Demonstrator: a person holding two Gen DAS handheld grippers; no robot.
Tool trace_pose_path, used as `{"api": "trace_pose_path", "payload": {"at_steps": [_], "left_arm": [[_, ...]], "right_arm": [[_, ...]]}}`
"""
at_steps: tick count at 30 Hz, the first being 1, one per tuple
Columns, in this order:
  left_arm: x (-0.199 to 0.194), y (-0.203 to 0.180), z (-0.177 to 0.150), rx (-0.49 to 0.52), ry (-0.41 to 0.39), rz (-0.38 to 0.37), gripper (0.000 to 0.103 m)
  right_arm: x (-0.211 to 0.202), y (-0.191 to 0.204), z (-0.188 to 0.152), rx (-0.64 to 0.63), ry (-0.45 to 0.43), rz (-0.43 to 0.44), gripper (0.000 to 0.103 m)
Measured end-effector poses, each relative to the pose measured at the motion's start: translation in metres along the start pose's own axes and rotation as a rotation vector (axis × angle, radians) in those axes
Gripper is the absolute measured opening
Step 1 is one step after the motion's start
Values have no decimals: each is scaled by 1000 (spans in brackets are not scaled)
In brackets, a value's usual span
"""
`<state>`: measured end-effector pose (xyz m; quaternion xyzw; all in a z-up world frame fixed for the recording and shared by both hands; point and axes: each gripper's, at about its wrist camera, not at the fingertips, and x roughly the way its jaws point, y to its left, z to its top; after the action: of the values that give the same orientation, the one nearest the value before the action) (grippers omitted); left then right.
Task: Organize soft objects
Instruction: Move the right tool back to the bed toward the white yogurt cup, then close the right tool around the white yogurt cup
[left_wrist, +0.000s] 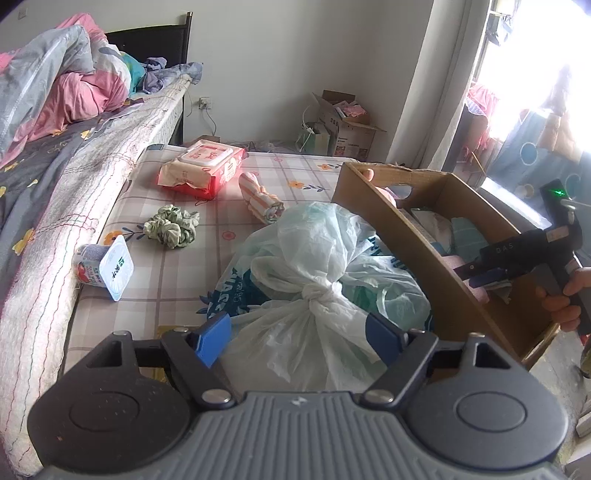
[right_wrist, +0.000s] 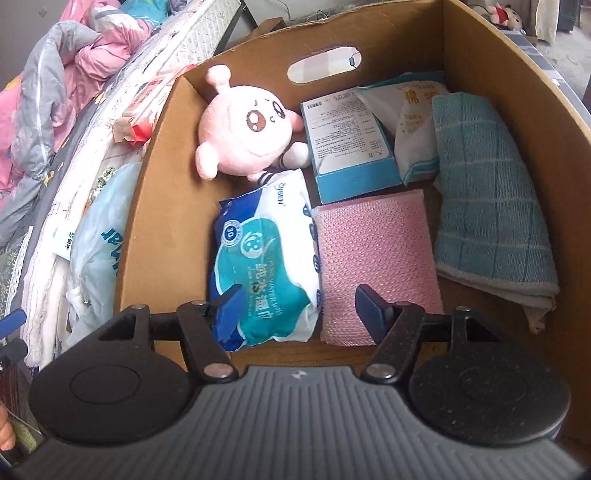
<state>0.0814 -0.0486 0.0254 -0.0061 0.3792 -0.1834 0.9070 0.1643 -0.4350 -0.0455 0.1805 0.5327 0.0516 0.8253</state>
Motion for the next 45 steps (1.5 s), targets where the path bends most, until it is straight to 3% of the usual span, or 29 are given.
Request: {"api": "trace_pose_path", "payload": {"at_steps": [10,16,18,23,28,34,40,43,45], "left_arm": [[-14,11,-11,22,-41,41,85],[-21,20,-21,37,-40,53,86],[-23,25,-25,29,-39,43,94],[-28,33,-35,33,-38,66,95],[-32,40,-40,26,-35,101,96],[-32,55,-39,14,-49,152,97],[-14,76,-19,44,-131,253,96],[6,87,-7,60,-157,316,90],[23,97,0,61,-150,344,80]], "right_arm": [[-54,10,-7,65,-160,81,67],[-103,42,-42,59,-326,122,75],[-114,55,-54,49,-370,146,77],[-122,95,-75,20,-422,233,78],[-113,140,-80,-23,-421,339,78],[-85,181,-77,-21,-360,423,78],[-48,226,-64,-41,-269,503,78],[-22,254,-45,-51,-224,555,78],[0,273,-30,-45,-189,581,77]]}}
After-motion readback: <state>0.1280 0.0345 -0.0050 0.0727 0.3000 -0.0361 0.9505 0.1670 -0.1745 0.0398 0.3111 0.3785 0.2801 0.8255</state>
